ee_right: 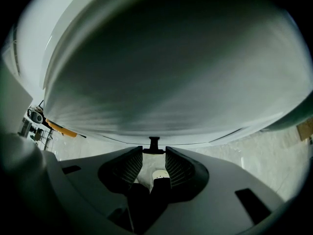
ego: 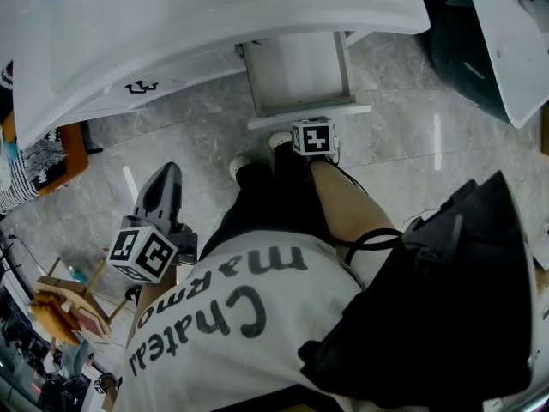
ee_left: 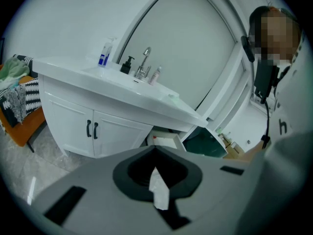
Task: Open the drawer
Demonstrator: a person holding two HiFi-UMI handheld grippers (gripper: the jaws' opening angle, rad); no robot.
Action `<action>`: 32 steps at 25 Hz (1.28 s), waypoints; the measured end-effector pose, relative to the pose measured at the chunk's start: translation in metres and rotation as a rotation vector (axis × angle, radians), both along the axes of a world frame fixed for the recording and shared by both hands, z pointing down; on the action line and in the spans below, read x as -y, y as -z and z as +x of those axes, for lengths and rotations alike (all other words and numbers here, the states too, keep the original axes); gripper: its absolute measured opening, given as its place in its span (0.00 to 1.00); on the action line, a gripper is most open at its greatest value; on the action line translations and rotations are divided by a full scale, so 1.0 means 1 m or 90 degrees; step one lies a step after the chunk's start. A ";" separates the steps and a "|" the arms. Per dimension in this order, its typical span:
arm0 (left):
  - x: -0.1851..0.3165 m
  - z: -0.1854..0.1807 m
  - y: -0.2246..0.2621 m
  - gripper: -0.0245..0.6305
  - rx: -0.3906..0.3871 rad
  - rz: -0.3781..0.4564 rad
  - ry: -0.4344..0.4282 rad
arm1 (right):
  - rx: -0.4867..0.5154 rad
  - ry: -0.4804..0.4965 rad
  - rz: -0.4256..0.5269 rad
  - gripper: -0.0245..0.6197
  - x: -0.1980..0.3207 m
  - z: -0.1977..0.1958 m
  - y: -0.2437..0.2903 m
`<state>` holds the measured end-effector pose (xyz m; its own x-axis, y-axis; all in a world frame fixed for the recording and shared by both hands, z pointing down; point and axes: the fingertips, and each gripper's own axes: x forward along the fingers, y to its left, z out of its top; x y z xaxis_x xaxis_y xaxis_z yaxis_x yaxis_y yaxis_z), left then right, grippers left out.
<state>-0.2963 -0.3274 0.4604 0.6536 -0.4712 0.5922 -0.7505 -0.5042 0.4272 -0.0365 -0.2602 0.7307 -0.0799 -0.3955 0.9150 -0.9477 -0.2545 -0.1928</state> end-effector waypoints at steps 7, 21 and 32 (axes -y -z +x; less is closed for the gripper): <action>0.005 0.003 0.000 0.05 0.002 0.000 -0.013 | -0.011 0.004 0.023 0.31 0.010 0.001 0.008; 0.028 0.011 0.024 0.05 -0.041 0.049 -0.084 | -0.026 -0.051 0.017 0.27 -0.004 0.016 0.046; 0.016 0.028 0.029 0.05 -0.061 0.057 -0.179 | -0.029 -0.145 0.129 0.10 -0.025 0.031 0.132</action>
